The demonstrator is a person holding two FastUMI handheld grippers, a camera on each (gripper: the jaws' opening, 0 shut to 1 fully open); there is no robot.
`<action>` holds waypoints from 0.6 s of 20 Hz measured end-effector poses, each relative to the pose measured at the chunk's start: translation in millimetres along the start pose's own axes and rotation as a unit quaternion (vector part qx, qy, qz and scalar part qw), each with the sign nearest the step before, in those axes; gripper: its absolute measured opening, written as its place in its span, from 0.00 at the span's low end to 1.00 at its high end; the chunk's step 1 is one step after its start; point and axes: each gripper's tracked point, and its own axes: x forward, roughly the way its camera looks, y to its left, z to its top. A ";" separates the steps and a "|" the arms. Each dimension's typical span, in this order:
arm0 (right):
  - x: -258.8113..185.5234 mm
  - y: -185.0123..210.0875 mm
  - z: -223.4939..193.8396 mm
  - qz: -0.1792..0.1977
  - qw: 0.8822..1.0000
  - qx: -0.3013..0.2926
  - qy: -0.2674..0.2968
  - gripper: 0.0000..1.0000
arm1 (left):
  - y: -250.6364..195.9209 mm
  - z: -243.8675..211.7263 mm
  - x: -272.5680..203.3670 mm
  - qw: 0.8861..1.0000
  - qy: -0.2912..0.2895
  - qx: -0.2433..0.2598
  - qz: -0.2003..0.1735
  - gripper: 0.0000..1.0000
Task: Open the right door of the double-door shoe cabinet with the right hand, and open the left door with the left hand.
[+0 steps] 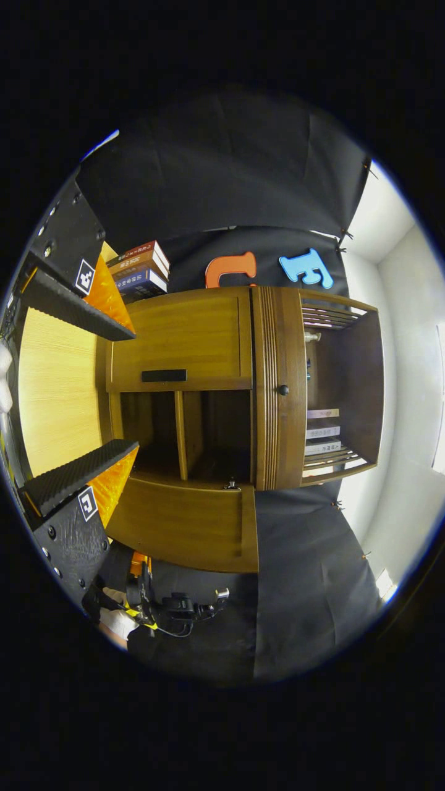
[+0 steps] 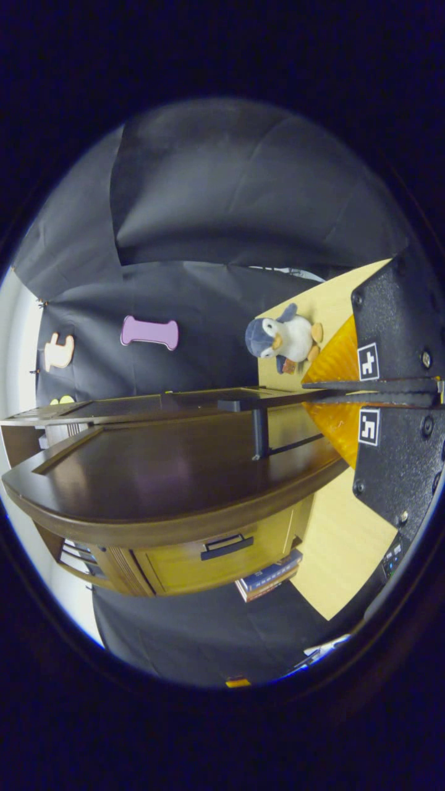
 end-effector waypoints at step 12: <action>0.2 -7.7 -1.3 0.058 0.997 -0.055 0.013 0.04 | -28.0 -1.7 -11.6 0.999 0.002 -0.011 0.050 0.96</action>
